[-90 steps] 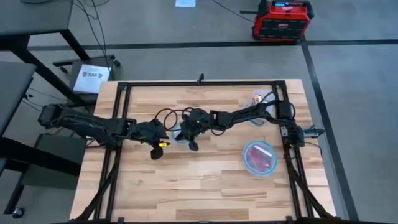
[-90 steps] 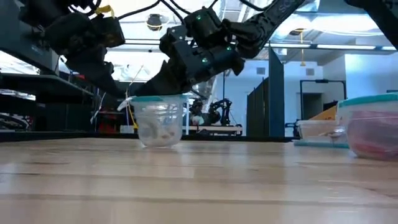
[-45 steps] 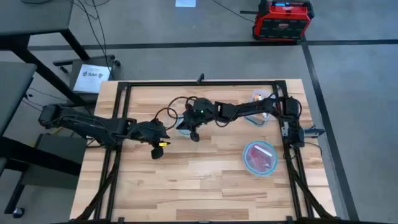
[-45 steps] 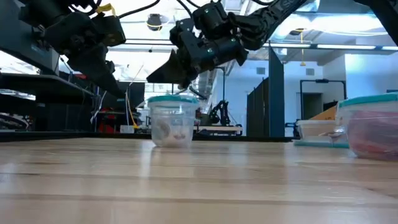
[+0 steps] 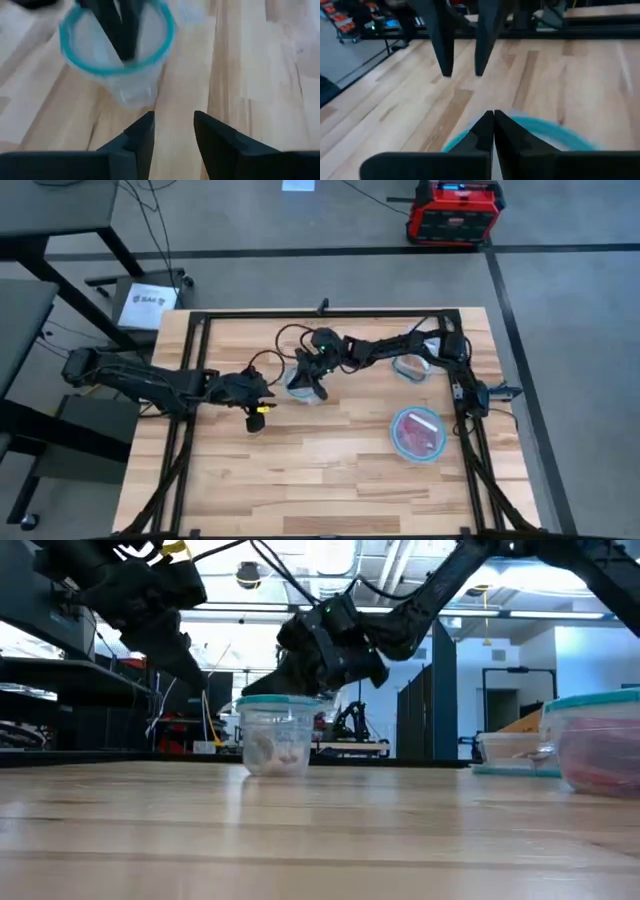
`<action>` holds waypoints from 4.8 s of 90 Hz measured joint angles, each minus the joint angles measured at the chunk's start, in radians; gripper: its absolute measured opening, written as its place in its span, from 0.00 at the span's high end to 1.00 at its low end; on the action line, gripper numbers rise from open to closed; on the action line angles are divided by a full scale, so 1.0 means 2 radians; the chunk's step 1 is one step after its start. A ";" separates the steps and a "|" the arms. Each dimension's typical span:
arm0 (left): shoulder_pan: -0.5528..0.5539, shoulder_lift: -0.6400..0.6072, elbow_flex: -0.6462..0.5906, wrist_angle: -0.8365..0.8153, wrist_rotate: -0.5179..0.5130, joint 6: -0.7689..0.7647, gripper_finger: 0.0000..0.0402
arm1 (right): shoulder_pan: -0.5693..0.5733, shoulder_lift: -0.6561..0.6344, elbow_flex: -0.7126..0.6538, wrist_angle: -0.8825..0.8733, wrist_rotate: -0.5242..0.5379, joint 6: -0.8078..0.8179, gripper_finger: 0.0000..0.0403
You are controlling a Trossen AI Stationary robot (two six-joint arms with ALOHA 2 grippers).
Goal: Sort candy
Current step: Close the small round transparent bin
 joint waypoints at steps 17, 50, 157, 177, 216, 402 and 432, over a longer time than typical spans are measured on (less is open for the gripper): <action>0.019 0.018 -0.010 0.003 0.000 0.004 0.69 | 0.000 0.003 0.000 -0.001 0.004 -0.003 1.00; 0.039 0.113 -0.013 0.099 0.003 0.017 0.69 | 0.003 0.003 0.000 -0.014 0.011 -0.011 1.00; 0.110 0.208 0.022 0.136 0.040 -0.027 0.69 | 0.014 0.025 0.000 0.006 0.054 0.021 1.00; 0.094 0.169 0.044 0.019 0.046 -0.002 0.69 | 0.014 0.008 -0.001 0.002 0.049 0.032 1.00; 0.085 0.057 0.050 -0.054 0.049 0.013 0.69 | 0.018 -0.071 -0.003 -0.089 0.094 0.020 1.00; 0.099 0.031 0.049 0.035 0.066 0.084 0.69 | 0.168 -0.196 -0.124 -0.185 0.321 0.181 1.00; 0.135 0.109 0.048 0.085 0.117 0.111 0.69 | 0.190 -0.196 -0.183 -0.083 0.381 0.237 1.00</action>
